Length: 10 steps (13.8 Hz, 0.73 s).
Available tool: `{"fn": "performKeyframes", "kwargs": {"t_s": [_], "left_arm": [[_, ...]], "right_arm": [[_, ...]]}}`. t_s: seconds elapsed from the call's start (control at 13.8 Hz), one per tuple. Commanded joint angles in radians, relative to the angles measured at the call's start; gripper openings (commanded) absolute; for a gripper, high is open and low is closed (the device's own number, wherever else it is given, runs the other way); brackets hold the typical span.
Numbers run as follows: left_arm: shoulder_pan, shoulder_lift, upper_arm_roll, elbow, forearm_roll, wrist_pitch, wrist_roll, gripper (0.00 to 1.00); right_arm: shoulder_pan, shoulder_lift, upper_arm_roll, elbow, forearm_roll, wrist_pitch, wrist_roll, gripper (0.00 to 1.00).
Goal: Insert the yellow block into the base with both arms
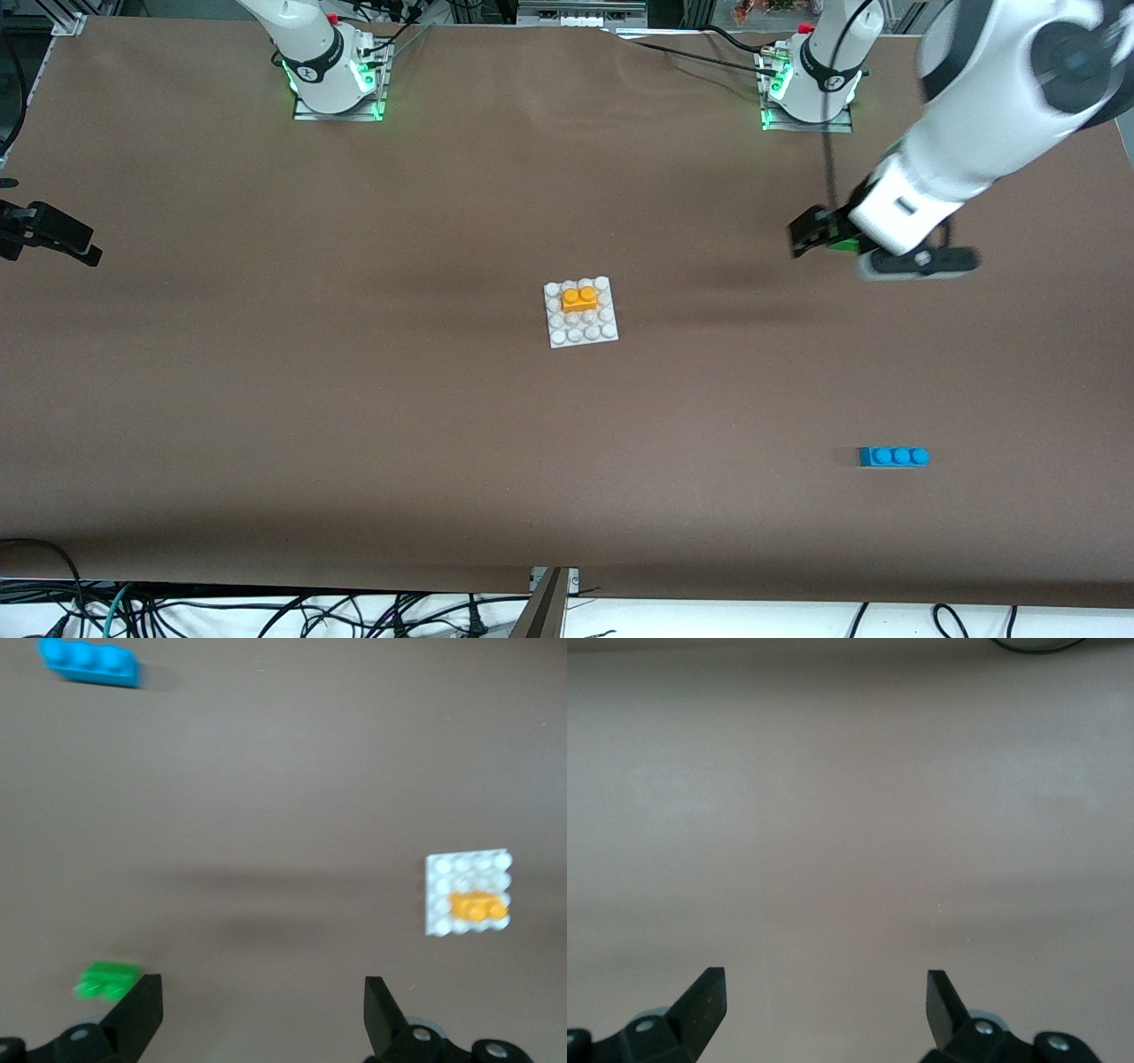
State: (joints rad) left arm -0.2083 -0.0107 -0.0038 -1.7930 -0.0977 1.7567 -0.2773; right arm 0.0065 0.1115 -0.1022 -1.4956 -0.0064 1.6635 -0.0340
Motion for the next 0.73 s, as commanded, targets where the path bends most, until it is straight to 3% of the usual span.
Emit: {"fn": "performKeyframes", "kwargs": {"t_s": [0.0, 0.22, 0.65], "left_arm": [[0.036, -0.081, 0.028, -0.043, 0.071, -0.032, 0.120, 1.00], [0.099, -0.095, 0.030, -0.043, 0.091, -0.045, 0.197, 1.00], [0.104, -0.077, 0.028, -0.017, 0.092, -0.092, 0.185, 1.00]], "right_arm": [[-0.008, -0.006, 0.006, -0.003, -0.001, 0.004, -0.003, 1.00], [-0.008, -0.006, 0.006, -0.003, -0.001, 0.004, -0.003, 1.00], [-0.005, -0.004, 0.006, -0.003, -0.001, 0.002, -0.006, 1.00]]}}
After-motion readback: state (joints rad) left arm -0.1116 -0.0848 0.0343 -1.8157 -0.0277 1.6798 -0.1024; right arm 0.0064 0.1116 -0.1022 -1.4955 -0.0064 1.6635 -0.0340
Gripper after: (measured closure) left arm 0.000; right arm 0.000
